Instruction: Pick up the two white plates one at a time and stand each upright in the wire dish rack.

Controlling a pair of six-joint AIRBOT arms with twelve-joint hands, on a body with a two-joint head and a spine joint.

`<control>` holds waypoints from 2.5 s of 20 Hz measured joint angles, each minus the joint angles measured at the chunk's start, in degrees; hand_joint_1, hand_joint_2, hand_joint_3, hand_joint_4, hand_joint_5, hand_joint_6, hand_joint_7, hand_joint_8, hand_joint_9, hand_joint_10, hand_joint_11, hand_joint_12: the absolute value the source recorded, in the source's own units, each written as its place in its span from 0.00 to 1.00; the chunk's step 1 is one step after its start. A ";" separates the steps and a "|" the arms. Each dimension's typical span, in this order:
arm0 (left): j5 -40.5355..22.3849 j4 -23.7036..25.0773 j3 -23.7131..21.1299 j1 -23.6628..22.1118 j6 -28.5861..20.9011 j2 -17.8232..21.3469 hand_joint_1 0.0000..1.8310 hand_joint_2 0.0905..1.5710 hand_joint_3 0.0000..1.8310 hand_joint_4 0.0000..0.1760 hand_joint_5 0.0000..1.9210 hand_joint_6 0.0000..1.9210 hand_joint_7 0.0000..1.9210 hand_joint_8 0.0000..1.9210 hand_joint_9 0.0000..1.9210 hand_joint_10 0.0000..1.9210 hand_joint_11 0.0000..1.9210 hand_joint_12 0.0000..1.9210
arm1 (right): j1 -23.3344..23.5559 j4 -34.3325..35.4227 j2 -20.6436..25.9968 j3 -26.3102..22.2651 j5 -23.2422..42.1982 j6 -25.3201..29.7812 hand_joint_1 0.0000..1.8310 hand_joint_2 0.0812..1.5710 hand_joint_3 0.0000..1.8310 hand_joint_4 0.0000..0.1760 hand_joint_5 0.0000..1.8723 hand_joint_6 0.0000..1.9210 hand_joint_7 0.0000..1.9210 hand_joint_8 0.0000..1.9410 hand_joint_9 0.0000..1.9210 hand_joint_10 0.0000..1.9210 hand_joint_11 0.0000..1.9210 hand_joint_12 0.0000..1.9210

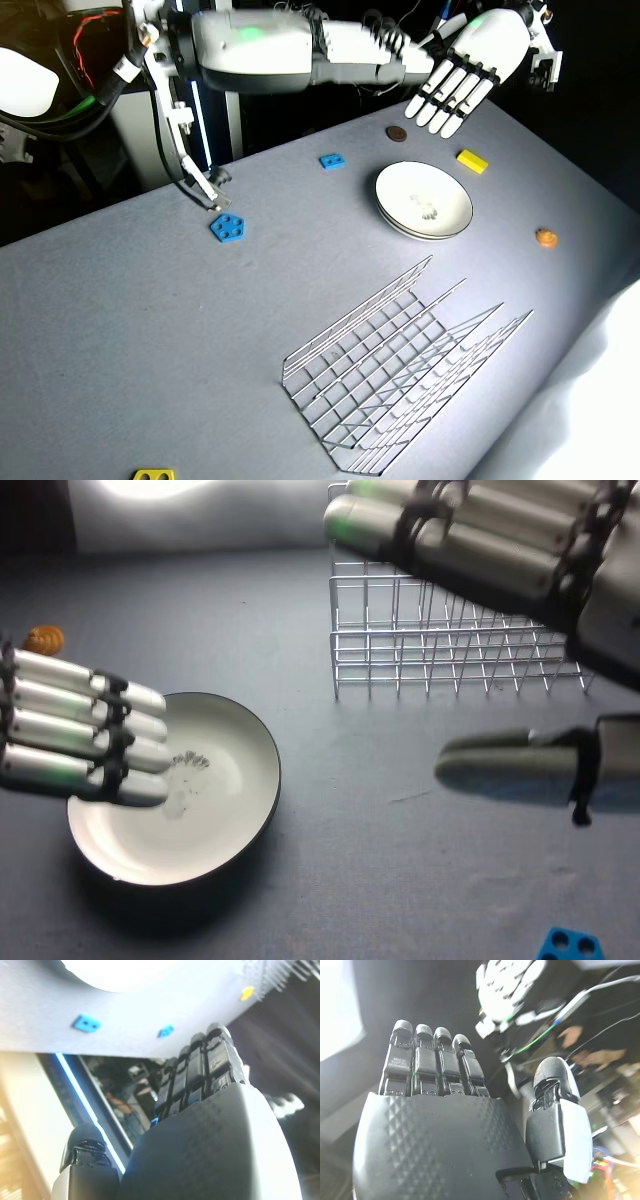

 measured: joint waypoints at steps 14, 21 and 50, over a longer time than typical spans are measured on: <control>7.61 -10.29 8.13 19.87 12.15 -9.81 0.00 0.70 0.01 0.00 0.00 0.00 0.00 0.00 0.00 0.00 0.00 0.00 | -2.36 3.98 -4.00 1.22 -3.67 -6.01 0.00 0.73 0.00 0.00 0.00 0.00 0.00 0.00 0.00 0.00 0.00 0.00; 9.94 -12.83 12.09 22.01 12.39 -12.37 0.00 0.69 0.00 0.00 0.00 0.00 0.00 0.00 0.00 0.00 0.00 0.00 | -4.04 4.22 -6.80 3.02 -5.77 -9.25 0.00 0.74 0.00 0.00 0.01 0.00 0.01 0.00 0.00 0.00 0.00 0.00; 12.55 -15.23 10.88 24.68 12.22 -14.53 0.00 0.67 0.00 0.00 0.00 0.00 0.00 0.00 0.00 0.00 0.00 0.00 | -4.00 2.34 -14.01 8.02 -7.76 -19.37 0.54 0.73 0.00 0.00 0.00 0.00 0.00 0.00 0.00 0.00 0.00 0.00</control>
